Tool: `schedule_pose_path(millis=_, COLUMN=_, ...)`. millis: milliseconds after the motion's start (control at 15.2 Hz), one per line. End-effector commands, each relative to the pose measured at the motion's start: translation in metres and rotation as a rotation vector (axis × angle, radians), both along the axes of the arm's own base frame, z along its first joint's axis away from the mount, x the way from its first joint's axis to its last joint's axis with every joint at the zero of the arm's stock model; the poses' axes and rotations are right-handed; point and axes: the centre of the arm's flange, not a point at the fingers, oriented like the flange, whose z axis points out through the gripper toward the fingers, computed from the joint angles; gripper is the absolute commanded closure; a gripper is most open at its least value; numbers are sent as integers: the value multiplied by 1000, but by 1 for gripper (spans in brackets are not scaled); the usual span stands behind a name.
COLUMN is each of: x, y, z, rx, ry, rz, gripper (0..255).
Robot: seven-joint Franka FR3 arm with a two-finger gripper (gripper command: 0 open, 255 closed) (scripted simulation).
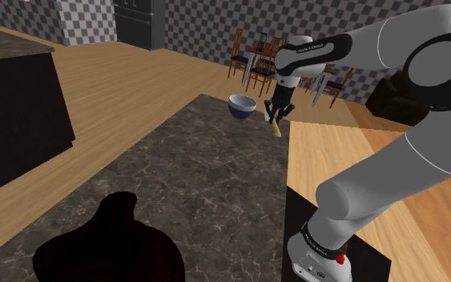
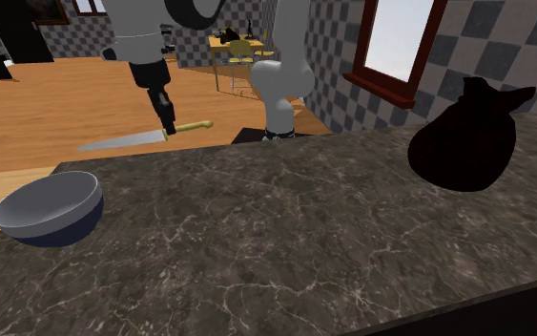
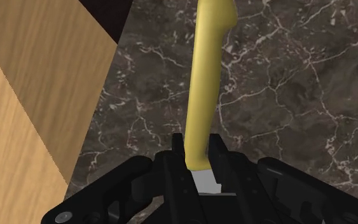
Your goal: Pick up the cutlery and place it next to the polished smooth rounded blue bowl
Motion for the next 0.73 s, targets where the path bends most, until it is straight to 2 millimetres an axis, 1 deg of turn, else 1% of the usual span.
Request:
schedule_pose_path(millis=0, x=0, y=-1, z=-10, rx=0, ry=0, rz=0, gripper=255)
schedule_pose_path(millis=660, x=0, y=-1, z=-63, rx=0, ry=0, rz=0, gripper=255)
